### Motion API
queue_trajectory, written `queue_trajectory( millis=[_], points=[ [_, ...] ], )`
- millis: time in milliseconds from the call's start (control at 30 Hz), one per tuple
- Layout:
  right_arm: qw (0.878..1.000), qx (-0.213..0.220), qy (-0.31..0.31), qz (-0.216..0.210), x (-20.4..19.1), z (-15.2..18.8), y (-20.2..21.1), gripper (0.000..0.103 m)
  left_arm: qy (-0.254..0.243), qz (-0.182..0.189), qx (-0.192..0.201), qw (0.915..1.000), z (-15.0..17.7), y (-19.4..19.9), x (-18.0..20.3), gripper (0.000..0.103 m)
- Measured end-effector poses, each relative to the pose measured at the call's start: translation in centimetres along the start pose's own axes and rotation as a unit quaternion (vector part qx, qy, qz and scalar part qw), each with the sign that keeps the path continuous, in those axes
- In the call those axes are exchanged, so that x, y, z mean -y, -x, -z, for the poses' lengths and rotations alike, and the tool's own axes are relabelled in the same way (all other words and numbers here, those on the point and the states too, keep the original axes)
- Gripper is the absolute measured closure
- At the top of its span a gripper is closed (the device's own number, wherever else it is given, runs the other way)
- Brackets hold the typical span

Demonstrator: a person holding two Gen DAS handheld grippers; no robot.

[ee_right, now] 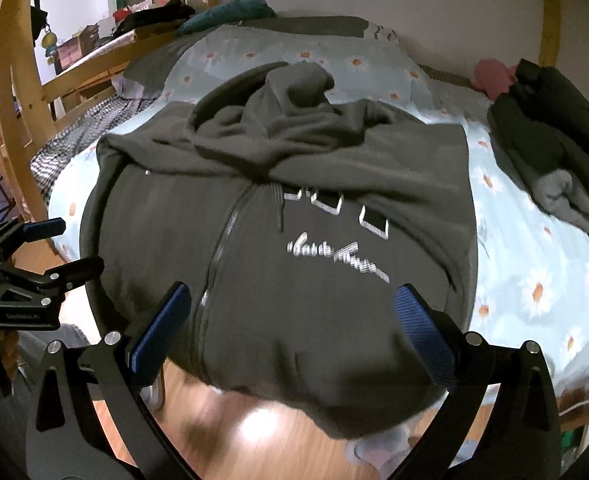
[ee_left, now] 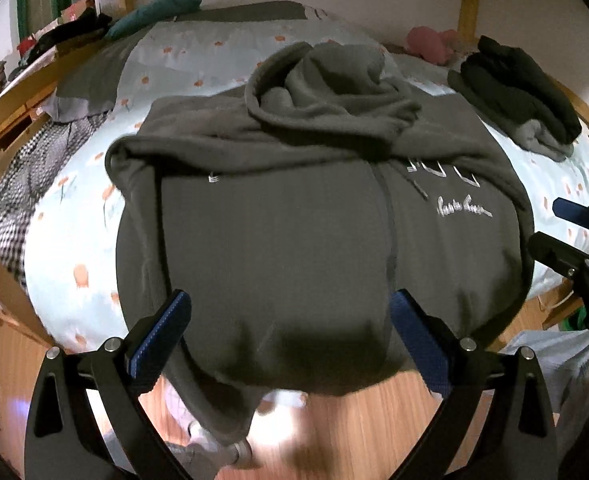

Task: Fold large clothes
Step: 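Grasp the folded hoodie with both grippers and lift it off the sheet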

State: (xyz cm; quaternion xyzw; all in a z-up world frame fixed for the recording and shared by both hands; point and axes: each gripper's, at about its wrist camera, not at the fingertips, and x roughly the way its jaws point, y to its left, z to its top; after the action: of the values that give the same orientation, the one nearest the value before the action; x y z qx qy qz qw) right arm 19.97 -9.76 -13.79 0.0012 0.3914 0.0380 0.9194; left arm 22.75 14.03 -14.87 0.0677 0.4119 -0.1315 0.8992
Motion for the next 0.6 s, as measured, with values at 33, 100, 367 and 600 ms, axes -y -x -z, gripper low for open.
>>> queue_trajectory(
  millis=[33, 100, 367, 600],
  points=[
    [1.0, -0.002, -0.002, 0.0, 0.1, 0.7, 0.2, 0.003, -0.001, 0.001, -0.002, 1.0, 0.5, 0.1, 0.1, 0.005],
    [1.0, -0.009, -0.004, 0.0, 0.2, 2.1, 0.6, 0.003, -0.002, -0.001, -0.007, 1.0, 1.6, 0.2, 0.3, 0.005],
    [0.999, -0.036, -0.014, 0.006, 2.2, 6.8, 0.0, 0.003, 0.001, -0.004, -0.035, 0.9994, 6.2, -1.6, -2.8, 0.005],
    [0.998, -0.056, -0.017, 0.012, 4.1, 9.0, -1.8, 0.003, 0.086, 0.053, -0.034, 0.9943, 9.2, -4.1, -8.6, 0.005]
  ],
)
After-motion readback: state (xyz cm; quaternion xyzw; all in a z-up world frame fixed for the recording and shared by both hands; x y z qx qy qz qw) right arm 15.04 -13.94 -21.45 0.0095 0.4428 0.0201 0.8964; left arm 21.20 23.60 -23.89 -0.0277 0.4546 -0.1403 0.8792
